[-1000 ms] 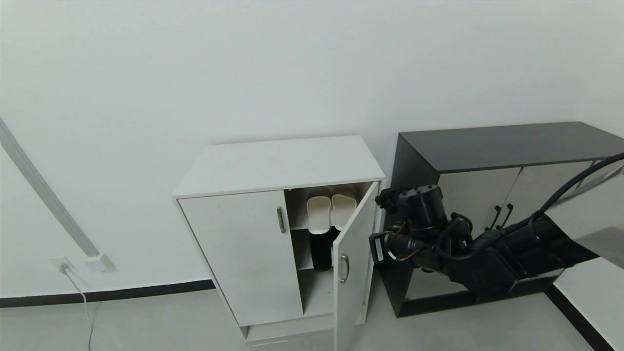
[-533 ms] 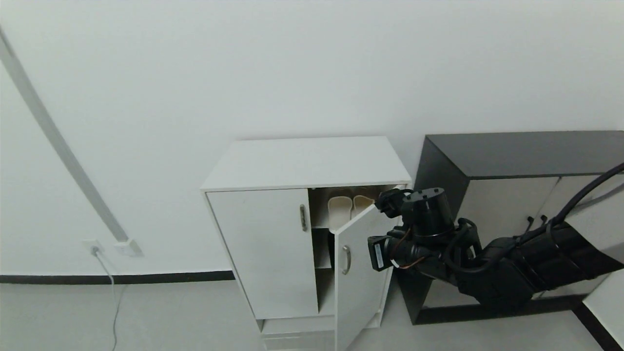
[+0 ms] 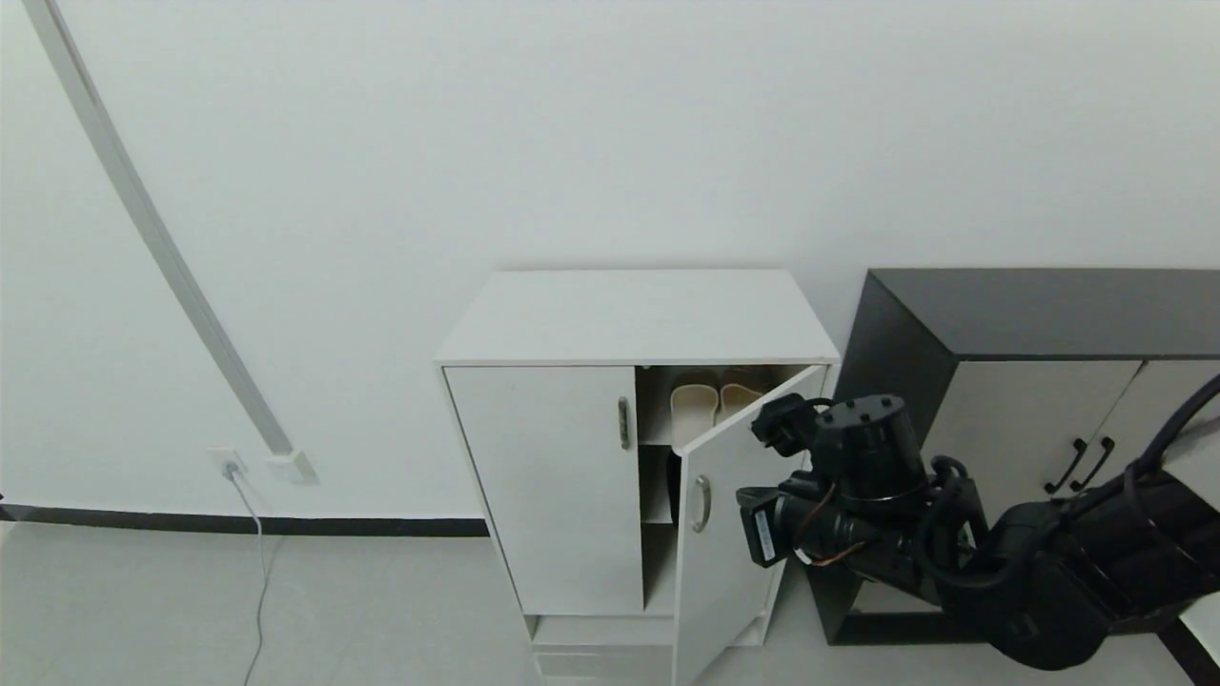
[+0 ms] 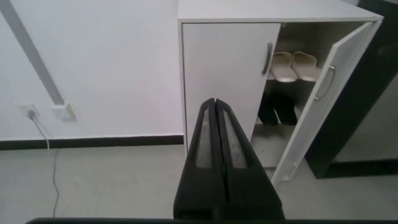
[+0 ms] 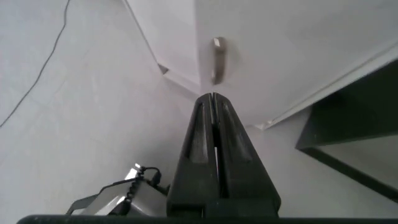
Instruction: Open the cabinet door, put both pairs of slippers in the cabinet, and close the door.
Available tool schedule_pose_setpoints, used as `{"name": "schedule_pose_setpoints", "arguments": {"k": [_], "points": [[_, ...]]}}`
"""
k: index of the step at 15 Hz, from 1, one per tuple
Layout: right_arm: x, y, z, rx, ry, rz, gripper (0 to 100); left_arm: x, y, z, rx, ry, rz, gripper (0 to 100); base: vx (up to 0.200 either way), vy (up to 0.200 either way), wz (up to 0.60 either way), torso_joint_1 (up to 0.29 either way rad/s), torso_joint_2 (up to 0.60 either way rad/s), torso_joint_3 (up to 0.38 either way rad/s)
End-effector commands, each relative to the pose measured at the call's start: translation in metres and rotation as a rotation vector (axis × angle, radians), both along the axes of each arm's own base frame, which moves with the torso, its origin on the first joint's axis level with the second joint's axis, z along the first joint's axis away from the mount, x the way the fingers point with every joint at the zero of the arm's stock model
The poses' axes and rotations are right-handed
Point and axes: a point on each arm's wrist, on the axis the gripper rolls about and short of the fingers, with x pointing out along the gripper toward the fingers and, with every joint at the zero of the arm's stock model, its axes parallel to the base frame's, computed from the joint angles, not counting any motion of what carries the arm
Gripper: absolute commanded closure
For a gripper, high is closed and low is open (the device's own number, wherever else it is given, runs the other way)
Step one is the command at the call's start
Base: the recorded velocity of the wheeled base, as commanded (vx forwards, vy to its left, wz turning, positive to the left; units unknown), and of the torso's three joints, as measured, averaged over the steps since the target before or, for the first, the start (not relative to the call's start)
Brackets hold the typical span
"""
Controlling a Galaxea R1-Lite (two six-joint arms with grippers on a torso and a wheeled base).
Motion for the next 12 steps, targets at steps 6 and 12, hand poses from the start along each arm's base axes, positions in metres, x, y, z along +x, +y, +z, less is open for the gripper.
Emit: {"name": "schedule_pose_setpoints", "arguments": {"k": [6,12], "points": [[-0.01,-0.011,-0.03,-0.024,0.027,-0.006,100,0.0,0.0,0.0,-0.001,0.002,-0.001,100,0.2,0.0,0.0,0.0,0.0,0.004],[0.027,-0.005,-0.045,-0.002,0.012,-0.055,100,0.0,0.0,0.0,-0.003,0.0,-0.001,100,0.0,0.0,0.0,0.0,0.0,0.0]]}}
